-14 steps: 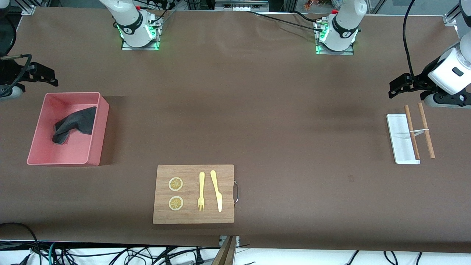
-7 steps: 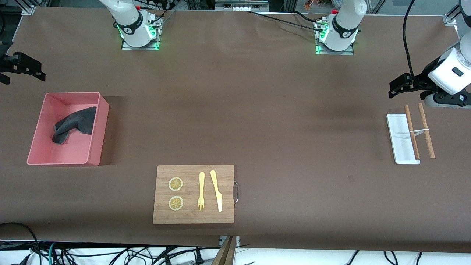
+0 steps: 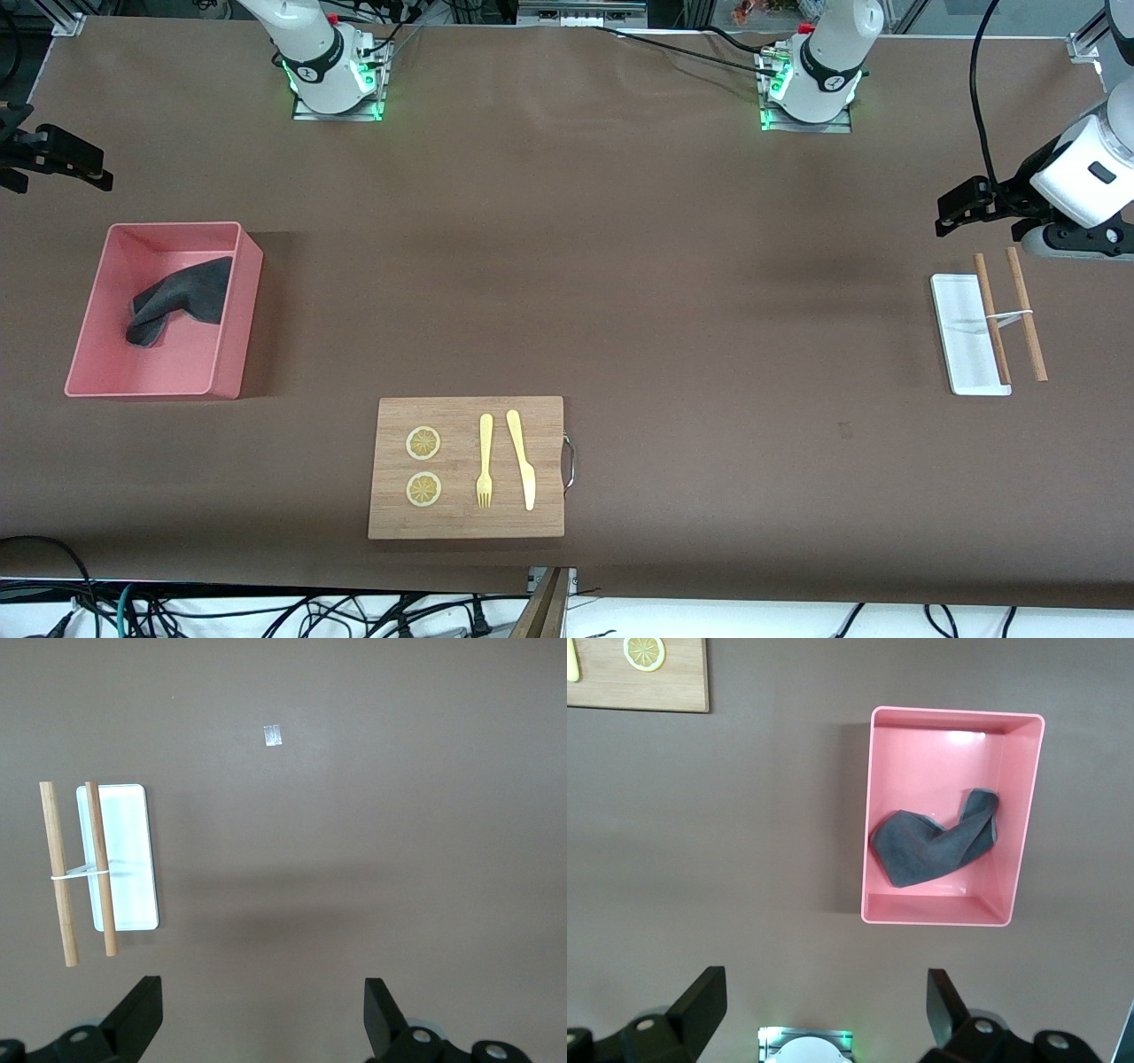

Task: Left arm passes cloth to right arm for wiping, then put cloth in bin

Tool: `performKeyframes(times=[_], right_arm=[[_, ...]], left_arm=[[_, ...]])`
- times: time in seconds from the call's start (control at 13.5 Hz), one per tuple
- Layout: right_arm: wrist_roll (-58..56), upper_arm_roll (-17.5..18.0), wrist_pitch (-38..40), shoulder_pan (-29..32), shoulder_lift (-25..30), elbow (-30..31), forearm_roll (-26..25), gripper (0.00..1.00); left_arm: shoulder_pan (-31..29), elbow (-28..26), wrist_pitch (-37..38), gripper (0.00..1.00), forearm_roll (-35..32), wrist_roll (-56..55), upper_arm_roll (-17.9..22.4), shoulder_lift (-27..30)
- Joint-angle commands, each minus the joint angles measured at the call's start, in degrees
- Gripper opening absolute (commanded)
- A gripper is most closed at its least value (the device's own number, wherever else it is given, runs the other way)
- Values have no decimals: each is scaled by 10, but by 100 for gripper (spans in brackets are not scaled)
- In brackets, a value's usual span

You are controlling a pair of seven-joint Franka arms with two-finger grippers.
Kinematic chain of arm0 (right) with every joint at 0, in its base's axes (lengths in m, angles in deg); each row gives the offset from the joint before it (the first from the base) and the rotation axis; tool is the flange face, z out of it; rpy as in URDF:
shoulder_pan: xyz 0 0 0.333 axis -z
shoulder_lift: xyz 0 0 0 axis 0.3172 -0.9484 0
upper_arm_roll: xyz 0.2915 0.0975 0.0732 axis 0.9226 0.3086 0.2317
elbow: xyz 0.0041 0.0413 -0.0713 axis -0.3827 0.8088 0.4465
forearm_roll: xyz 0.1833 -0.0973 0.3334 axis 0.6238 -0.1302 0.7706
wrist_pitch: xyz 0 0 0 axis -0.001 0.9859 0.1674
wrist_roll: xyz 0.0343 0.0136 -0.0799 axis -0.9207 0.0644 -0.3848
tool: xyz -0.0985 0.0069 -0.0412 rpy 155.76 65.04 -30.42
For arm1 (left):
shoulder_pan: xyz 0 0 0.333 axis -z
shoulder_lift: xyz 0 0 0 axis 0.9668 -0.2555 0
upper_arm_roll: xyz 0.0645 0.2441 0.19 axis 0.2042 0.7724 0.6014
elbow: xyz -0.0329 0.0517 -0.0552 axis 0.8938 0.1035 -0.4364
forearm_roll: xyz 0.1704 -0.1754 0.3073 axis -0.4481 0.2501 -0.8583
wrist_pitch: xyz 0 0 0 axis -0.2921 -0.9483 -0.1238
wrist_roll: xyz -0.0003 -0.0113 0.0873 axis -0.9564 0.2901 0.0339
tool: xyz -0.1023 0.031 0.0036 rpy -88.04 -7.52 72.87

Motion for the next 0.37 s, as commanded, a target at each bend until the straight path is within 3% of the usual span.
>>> performKeyframes(times=[0.0, 0.3], right_arm=[[13, 2, 13, 3, -6, -6, 0, 100], [12, 1, 12, 5, -7, -6, -1, 100]], left_arm=[[-3, 2, 7, 100, 10, 1, -2, 3], [-3, 2, 7, 100, 9, 1, -2, 3]])
